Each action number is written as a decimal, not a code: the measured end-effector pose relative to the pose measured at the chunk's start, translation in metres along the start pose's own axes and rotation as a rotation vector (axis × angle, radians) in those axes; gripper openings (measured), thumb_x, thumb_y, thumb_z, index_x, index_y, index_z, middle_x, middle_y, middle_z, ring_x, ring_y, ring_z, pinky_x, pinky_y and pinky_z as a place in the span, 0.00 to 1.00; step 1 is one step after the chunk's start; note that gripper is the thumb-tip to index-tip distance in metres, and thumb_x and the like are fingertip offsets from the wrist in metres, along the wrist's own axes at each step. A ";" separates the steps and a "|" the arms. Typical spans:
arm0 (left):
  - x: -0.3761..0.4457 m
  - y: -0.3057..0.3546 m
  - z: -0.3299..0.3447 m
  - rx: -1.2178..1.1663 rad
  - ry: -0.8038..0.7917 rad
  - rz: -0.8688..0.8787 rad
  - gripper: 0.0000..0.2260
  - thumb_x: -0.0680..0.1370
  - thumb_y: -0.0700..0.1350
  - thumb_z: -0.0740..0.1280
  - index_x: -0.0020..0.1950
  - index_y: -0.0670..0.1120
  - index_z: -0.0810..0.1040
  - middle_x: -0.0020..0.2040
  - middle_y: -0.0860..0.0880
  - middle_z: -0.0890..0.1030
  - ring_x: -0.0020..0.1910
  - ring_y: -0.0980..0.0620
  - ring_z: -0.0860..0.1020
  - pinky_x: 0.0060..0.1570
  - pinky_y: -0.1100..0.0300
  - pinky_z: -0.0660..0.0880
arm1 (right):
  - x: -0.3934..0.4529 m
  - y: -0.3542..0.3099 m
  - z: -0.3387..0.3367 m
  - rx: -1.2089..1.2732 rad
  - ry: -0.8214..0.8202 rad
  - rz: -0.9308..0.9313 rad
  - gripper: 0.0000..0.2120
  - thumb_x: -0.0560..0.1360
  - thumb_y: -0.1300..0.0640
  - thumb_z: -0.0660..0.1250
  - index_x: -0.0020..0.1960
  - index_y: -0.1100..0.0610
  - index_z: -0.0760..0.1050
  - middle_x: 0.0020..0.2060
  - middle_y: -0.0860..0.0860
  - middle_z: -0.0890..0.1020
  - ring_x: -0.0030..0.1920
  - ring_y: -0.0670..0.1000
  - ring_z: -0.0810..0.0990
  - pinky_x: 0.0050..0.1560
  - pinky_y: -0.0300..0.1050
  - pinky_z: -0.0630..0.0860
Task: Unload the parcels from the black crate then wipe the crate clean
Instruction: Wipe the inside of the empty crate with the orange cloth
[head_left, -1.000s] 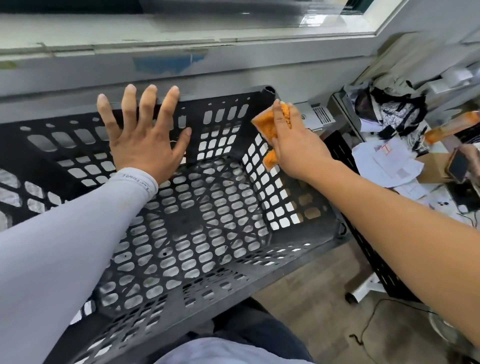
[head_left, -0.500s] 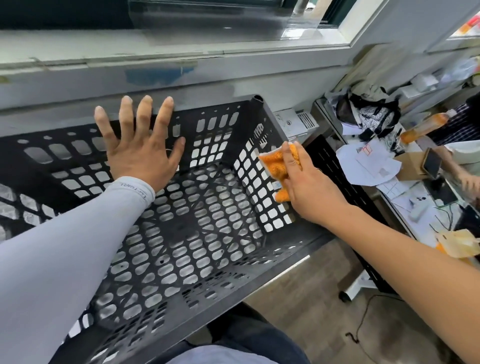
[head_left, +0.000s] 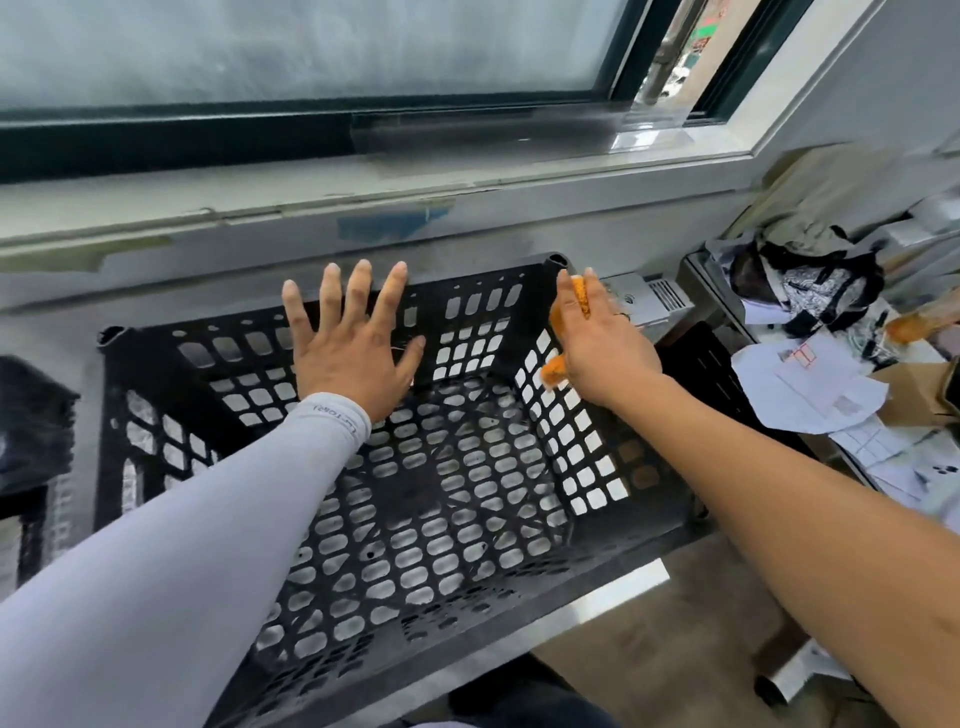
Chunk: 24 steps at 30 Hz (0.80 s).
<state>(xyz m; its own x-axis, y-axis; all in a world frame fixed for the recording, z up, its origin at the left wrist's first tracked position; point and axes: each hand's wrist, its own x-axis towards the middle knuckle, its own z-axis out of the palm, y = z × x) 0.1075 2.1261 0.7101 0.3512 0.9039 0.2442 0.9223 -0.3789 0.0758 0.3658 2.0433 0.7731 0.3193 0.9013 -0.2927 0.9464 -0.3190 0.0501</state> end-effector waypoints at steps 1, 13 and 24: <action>0.001 0.000 -0.003 0.011 -0.007 -0.002 0.36 0.80 0.69 0.51 0.83 0.60 0.40 0.84 0.48 0.53 0.83 0.41 0.48 0.77 0.34 0.36 | -0.001 0.001 -0.001 0.001 0.004 -0.014 0.52 0.78 0.54 0.70 0.82 0.48 0.30 0.82 0.53 0.32 0.80 0.65 0.58 0.70 0.66 0.72; -0.001 0.006 -0.013 0.057 -0.090 -0.026 0.38 0.80 0.71 0.52 0.83 0.61 0.36 0.85 0.48 0.49 0.84 0.41 0.45 0.78 0.33 0.39 | -0.048 0.035 0.017 0.046 -0.051 -0.105 0.43 0.83 0.51 0.63 0.83 0.48 0.33 0.80 0.54 0.29 0.59 0.59 0.78 0.50 0.52 0.77; -0.001 0.018 -0.019 0.067 -0.149 -0.117 0.37 0.81 0.70 0.52 0.83 0.61 0.36 0.85 0.49 0.44 0.84 0.41 0.41 0.76 0.29 0.39 | -0.049 0.042 0.023 0.039 -0.037 -0.170 0.46 0.83 0.50 0.63 0.82 0.50 0.29 0.80 0.57 0.30 0.65 0.62 0.77 0.60 0.54 0.78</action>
<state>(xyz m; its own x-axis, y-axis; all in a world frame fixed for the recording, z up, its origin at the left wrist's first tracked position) 0.1201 2.1143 0.7298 0.2560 0.9623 0.0914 0.9652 -0.2596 0.0297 0.3884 1.9789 0.7678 0.1522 0.9321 -0.3287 0.9838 -0.1747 -0.0400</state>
